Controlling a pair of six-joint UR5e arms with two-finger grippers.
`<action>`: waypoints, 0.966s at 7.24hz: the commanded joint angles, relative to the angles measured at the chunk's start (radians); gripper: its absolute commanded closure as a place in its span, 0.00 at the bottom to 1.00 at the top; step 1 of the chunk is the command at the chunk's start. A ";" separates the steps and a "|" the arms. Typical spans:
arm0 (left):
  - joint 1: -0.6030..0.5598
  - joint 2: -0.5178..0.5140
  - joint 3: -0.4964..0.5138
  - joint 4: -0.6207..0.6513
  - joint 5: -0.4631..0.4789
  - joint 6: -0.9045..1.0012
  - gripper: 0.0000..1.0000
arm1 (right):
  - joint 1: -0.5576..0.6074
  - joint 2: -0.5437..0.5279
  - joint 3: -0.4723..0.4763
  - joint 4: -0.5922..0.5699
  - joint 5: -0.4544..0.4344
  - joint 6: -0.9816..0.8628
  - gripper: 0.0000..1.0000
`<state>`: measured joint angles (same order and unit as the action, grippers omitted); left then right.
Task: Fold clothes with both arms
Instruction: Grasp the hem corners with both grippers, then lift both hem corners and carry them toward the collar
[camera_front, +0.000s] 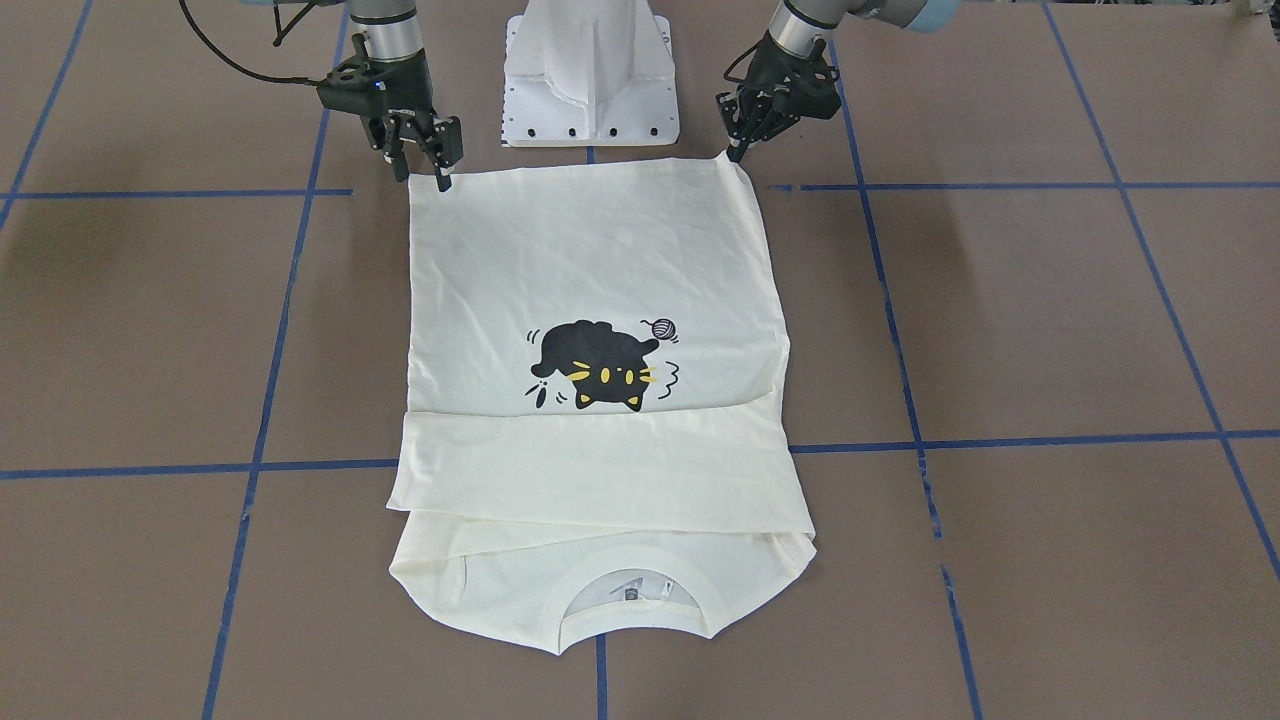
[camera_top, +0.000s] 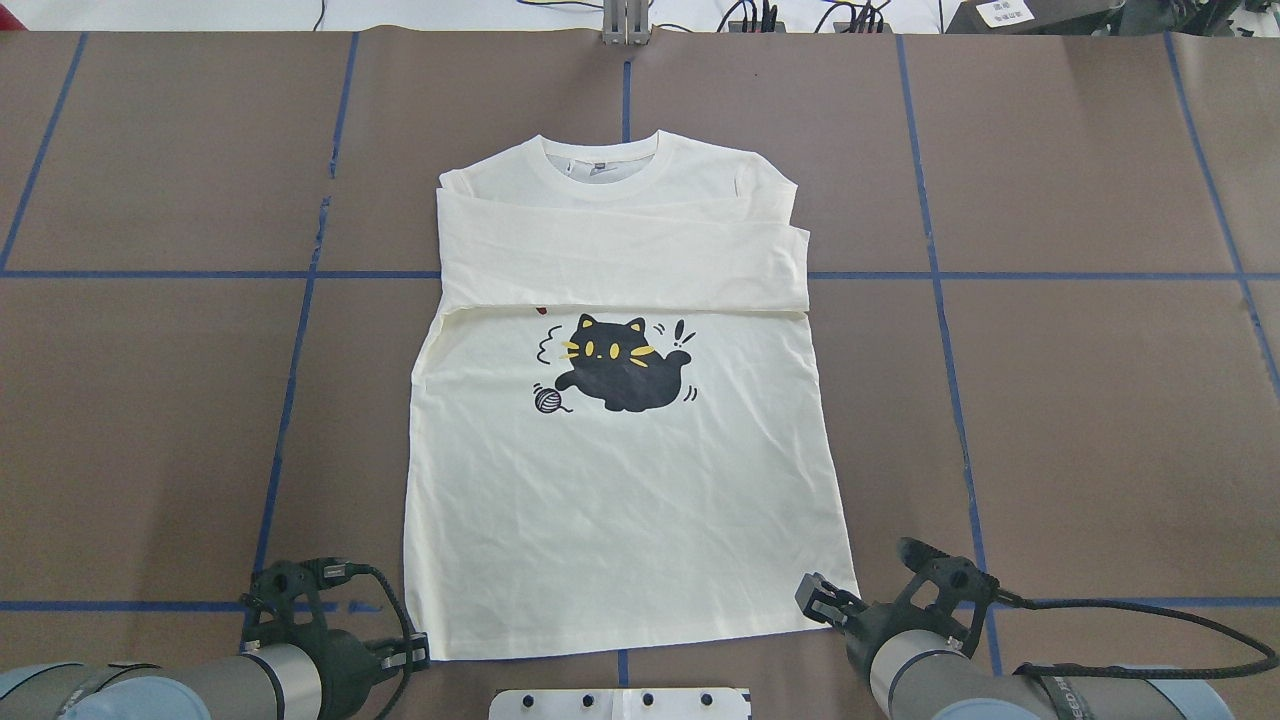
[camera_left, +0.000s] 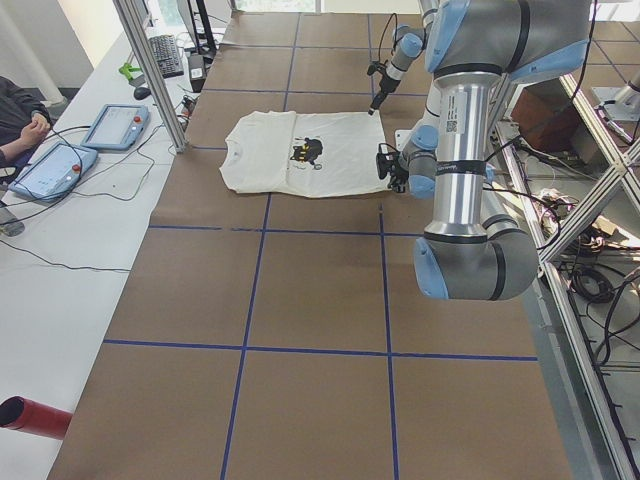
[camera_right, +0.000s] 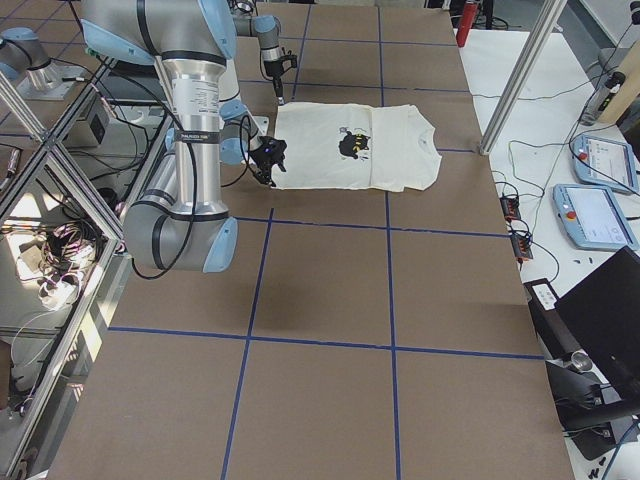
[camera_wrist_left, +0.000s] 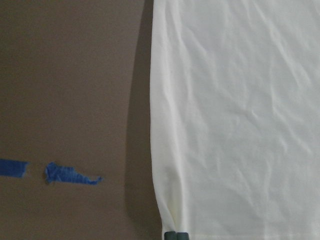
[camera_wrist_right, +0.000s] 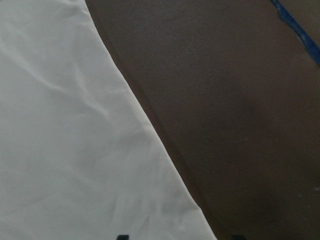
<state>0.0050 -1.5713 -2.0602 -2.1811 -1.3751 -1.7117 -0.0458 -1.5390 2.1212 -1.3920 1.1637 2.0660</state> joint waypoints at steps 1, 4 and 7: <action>0.000 0.001 0.000 0.000 -0.001 0.000 1.00 | -0.023 -0.024 0.000 -0.001 -0.018 0.009 0.25; 0.000 0.002 0.000 -0.002 -0.001 0.000 1.00 | -0.064 -0.024 -0.003 -0.002 -0.047 0.039 0.34; 0.000 0.002 0.000 -0.005 0.004 -0.005 1.00 | -0.066 -0.024 -0.004 -0.002 -0.061 0.039 0.62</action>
<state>0.0046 -1.5687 -2.0601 -2.1845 -1.3732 -1.7143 -0.1109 -1.5631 2.1181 -1.3933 1.1105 2.1041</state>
